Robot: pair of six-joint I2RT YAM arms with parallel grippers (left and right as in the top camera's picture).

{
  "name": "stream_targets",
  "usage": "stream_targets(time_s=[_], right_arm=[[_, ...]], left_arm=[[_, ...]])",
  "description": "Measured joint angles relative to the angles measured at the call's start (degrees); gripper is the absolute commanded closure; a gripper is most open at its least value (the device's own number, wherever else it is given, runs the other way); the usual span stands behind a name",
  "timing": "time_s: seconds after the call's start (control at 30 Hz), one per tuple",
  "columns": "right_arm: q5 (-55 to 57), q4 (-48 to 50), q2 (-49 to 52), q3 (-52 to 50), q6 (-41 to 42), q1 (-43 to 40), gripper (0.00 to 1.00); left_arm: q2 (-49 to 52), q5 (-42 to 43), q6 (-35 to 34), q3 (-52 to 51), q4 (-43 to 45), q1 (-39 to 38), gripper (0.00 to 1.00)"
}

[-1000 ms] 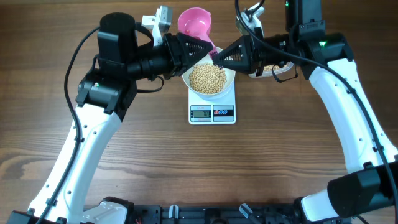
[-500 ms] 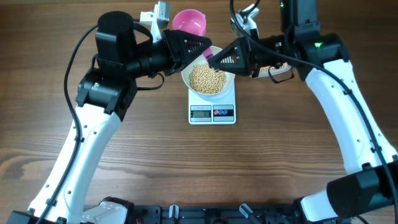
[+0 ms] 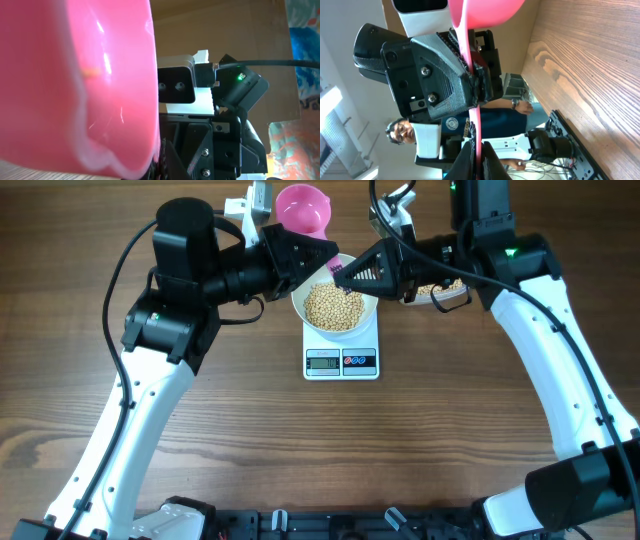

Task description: Scoop item into bowl and weigh 150g on scale

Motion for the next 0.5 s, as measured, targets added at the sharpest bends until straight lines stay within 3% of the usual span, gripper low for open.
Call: stream_targets(time_s=[0.27,0.5], right_arm=[[1.0,5.5,0.0,0.0,3.3,0.1,0.59],[3.7,20.6,0.0,-0.1,14.4,0.2,0.55]], left_arm=[[0.0,-1.7,-1.8,0.0,-0.2,0.0,0.96],[0.0,-8.1,-5.9,0.6,0.5,0.0,0.96]])
